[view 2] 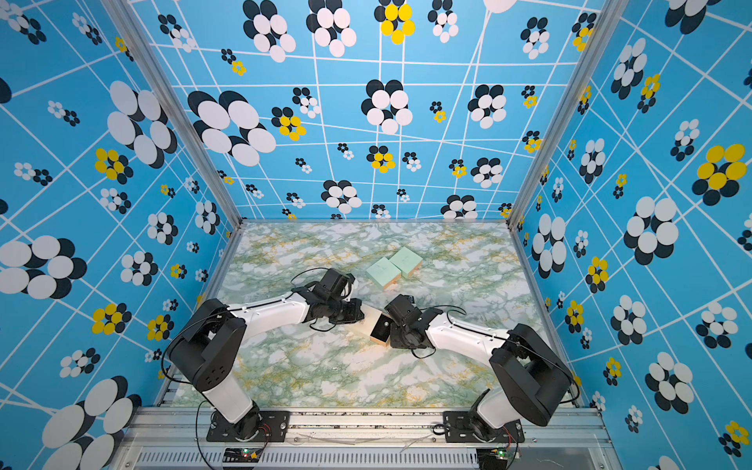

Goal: Take out the earrings from the drawer-style jewelry box
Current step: Place the earring at the center of the board.

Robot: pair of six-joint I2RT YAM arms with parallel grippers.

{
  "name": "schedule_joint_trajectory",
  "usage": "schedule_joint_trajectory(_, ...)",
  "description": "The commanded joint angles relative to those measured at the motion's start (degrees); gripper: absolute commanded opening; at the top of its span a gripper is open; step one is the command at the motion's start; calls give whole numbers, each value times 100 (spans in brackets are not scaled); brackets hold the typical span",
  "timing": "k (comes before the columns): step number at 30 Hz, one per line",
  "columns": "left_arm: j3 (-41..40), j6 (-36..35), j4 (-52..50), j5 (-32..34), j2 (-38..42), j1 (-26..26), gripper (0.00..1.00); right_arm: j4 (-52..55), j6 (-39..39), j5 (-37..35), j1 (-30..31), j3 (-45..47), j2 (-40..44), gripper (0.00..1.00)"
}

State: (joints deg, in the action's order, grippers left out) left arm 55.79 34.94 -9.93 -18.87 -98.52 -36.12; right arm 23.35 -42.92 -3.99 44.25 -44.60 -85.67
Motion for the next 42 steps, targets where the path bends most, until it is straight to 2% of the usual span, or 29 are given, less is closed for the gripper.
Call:
schedule_joint_trajectory(1, -167, -71, -825, 560, -409, 32, 0, 67, -86, 3, 22, 74, -186, 14)
schedule_joint_trajectory(16, -173, -73, -838, 566, -422, 31, 0, 101, -85, 49, 20, 60, -202, 29)
schedule_joint_trajectory(29, -187, -58, -856, 577, -379, 28, 0, 593, 542, 57, 0, -573, 471, 33)
schedule_joint_trajectory(38, -202, -43, -844, 576, -372, 26, 0, 725, 921, 278, 5, -1374, -303, 32)
schedule_joint_trajectory(42, -222, -38, -834, 577, -359, 26, 0, 791, 969, 296, 4, -1609, -678, 29)
